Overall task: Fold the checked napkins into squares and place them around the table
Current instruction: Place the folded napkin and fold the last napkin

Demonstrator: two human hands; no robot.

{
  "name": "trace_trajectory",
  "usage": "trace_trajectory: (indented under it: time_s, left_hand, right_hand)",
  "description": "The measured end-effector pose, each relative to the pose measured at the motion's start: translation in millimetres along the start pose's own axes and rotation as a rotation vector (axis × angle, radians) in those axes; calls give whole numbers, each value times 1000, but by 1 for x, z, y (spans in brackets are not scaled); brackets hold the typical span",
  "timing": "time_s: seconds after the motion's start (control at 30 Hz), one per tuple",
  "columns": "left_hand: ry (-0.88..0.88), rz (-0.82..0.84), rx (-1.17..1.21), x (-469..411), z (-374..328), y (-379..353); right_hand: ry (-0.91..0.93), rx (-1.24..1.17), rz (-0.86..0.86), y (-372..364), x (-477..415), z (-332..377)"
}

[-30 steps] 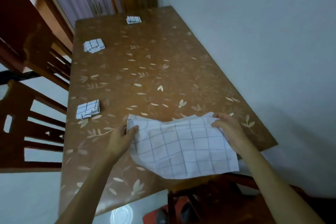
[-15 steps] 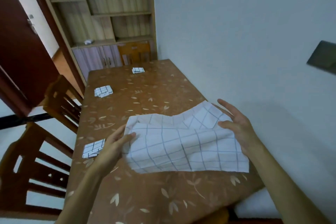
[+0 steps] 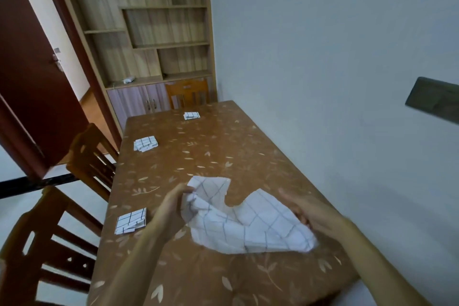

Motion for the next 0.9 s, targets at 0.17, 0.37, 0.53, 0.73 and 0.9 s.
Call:
trace_trajectory:
  time_s: [0.17,0.37,0.53,0.73,0.9]
  left_hand:
    - [-43,82,29,10,4,-10]
    - [-16,34,-235,28,-5,-4]
    - [-12,-146,-633,11,6,-3]
    - [-313,-257,-639,1,-20,-10]
    - [-447,-291,-619,10,-60,-13]
  right_hand:
    - [-114,-102,144,-40,-19,-49]
    - [-47,-81,-155,-53,-31,-38]
    - [216,47,-231,-51,-21,8]
    - [293,11,-392,-15,2,31]
    - [361,-154,-479,26,21,44]
Point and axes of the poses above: each hand's wrist, its own x-axis away from the middle knuckle, its own y-axis out of the back of the hand, z = x × y, the point moved 3 cm from there along -x, towards the middle knuckle, and after that the axes turned 9 degrees about z, right-handed, at the moved point
